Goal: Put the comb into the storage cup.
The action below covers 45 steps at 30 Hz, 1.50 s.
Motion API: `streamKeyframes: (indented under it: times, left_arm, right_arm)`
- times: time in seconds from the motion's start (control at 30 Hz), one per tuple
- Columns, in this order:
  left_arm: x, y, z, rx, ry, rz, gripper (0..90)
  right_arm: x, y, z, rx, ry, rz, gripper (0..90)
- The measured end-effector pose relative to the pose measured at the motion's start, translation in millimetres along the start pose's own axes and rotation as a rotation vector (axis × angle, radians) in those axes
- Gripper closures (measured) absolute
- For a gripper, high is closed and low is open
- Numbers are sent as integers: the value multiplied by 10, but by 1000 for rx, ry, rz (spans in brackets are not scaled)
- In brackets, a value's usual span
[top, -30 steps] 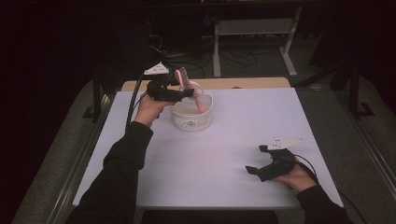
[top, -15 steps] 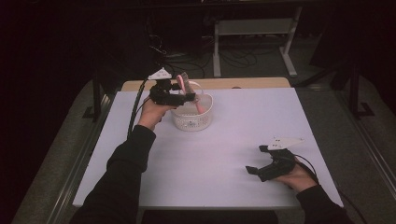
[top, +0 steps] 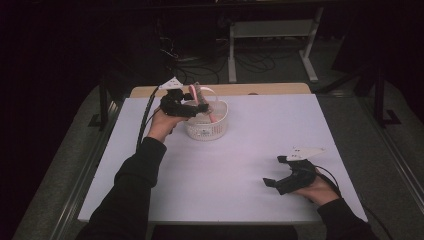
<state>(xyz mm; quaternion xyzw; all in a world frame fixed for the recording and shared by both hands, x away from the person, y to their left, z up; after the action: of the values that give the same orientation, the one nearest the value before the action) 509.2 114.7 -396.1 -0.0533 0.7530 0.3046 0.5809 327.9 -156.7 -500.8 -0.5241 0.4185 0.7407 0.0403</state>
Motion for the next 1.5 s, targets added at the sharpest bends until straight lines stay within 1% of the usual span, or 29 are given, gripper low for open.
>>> streamKeyframes:
  times: [0.27, 0.43, 0.7, 0.93, 1.3, 1.5]
  left_arm:
    - [13, 34, -7, -4, -21, 18, 194]
    - [28, 62, 6, -13, -22, 17, 187]
    - [79, 144, 53, -16, -13, 16, 181]
    - [140, 219, 111, -23, -4, 24, 179]
    - [270, 321, 181, -23, 16, 20, 181]
    - [331, 350, 205, -27, 12, 31, 181]
  right_arm:
    - [0, -3, 3, 0, 1, 1, 0]
    - [1, -4, 5, 0, 2, 2, 0]
    - [2, -8, 9, -2, 4, 3, 0]
    - [4, -14, 12, -2, 5, 6, 0]
    - [7, -21, 14, -4, 6, 9, 0]
    - [8, -27, 14, -4, 5, 11, 0]
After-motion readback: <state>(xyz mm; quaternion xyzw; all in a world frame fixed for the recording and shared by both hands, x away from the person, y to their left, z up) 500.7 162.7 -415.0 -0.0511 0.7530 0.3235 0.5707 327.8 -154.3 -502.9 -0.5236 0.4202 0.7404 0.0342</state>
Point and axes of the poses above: each handheld gripper's, and its own axes: y roughly backward along the jaws, x roughly out of its underside, z roughly to its left, the point moved 8 cm from there along -y, roughly forward along the jaws, and after that the axes turned 4 degrees about x, right-handed, at the moved point
